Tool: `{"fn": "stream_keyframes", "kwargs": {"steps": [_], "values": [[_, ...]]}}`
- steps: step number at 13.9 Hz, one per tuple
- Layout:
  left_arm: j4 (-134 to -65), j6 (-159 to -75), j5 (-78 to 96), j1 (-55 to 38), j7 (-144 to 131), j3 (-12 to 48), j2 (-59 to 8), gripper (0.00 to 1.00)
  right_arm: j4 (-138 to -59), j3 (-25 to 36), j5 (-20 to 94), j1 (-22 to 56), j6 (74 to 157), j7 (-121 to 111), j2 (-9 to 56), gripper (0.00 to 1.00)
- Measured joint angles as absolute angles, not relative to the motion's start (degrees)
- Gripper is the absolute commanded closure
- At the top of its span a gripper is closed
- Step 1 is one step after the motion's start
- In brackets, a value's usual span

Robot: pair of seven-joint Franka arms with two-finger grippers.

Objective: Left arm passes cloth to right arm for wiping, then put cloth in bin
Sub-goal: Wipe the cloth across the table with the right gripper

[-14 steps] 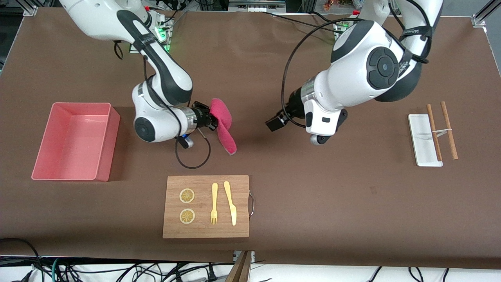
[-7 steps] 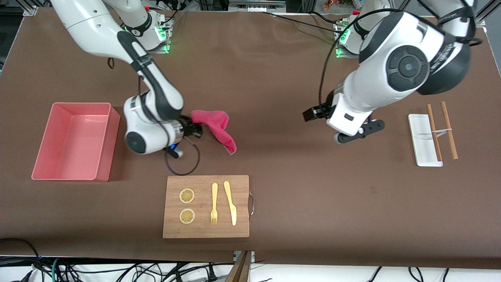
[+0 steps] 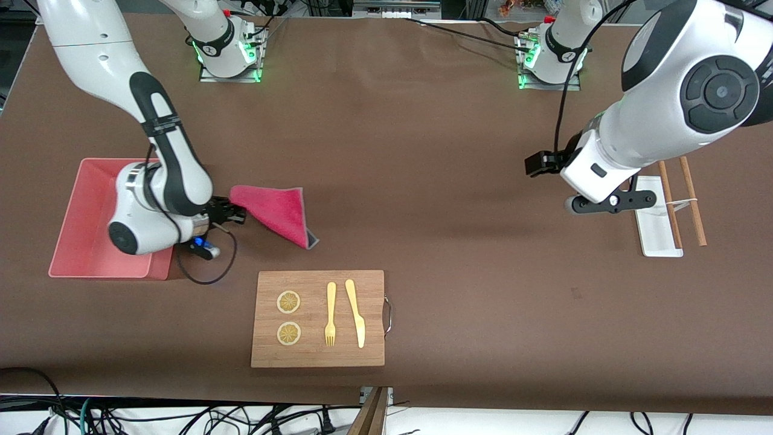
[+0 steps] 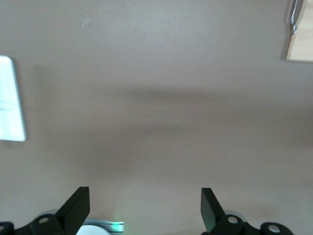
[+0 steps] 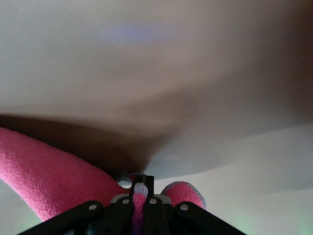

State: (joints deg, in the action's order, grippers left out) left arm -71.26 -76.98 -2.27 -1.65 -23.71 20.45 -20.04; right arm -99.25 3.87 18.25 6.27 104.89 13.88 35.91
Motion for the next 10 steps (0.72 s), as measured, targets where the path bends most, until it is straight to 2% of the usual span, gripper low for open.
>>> {"fn": "stream_keyframes", "kwargs": {"steps": [2,5,7,10], "values": [[-71.6,-75.6,-3.1,-1.1,-19.3,20.4,-18.7,0.0,-98.9,7.2,15.8,5.8,104.2,7.5,35.9,1.0],[-74.3,-76.2,-3.3,0.7,-12.4,20.0,-16.0,0.0,-96.6,8.5,11.0,5.2,103.2,4.8,35.6,1.0],[-80.6,-81.4,-3.3,0.7,-6.8,17.1,-12.0,0.0,-94.2,8.1,9.6,5.4,101.8,5.1,35.4,1.0],[-91.2,-89.6,-2.3,-0.7,3.9,8.2,-5.2,0.0,-93.1,3.8,9.6,5.6,101.4,13.0,35.4,1.0]]}}
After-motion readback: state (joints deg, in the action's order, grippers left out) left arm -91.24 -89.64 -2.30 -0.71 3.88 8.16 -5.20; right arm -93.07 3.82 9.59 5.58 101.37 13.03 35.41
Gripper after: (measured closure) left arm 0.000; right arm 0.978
